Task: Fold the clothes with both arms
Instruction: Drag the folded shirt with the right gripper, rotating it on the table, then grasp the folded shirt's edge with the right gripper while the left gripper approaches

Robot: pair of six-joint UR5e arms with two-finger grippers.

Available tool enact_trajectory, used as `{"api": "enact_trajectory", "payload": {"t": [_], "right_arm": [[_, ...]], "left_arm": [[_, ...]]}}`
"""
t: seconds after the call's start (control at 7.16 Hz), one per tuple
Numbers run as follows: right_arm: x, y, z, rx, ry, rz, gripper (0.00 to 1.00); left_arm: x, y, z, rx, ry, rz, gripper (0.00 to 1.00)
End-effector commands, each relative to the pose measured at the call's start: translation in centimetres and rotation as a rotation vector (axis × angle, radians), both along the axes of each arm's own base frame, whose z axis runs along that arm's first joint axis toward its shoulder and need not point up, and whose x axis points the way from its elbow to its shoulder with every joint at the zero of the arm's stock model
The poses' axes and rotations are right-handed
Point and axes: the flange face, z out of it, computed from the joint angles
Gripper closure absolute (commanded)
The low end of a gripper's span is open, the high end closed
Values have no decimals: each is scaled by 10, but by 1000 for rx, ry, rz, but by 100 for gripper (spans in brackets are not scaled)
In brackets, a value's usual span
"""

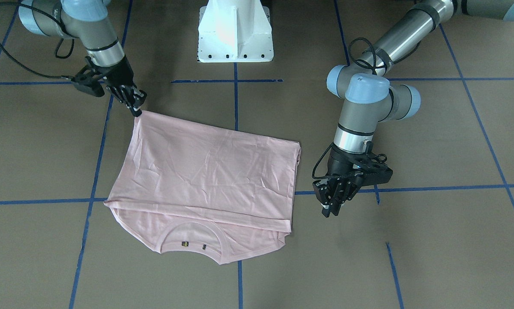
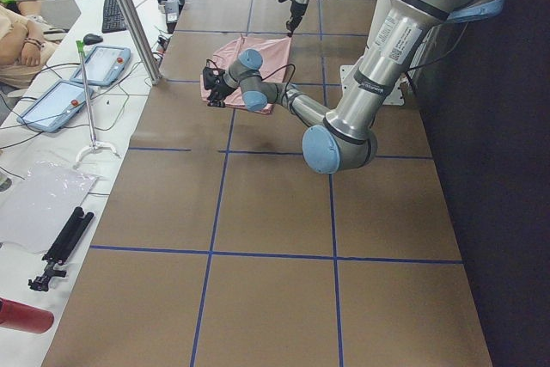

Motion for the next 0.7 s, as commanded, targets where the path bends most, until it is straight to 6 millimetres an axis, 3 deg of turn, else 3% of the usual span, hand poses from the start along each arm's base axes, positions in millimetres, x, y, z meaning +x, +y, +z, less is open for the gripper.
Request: {"api": "enact_trajectory", "payload": {"t": [0.0, 0.14, 0.28, 0.42, 0.56], "right_arm": [[-5, 118, -26, -116, -67, -219, 100], [-18, 158, -28, -146, -68, -298, 100], [-24, 177, -27, -161, -62, -324, 1], [-21, 175, -25, -208, -61, -283, 0], [-15, 150, -26, -205, -69, -223, 0]], "left_arm": [[7, 17, -21, -5, 62, 13, 66], [16, 32, -29, -45, 115, 70, 66], [13, 48, -45, -51, 166, 85, 65], [-2, 73, -53, -75, 225, 118, 64], [-7, 98, -61, -115, 292, 144, 63]]}}
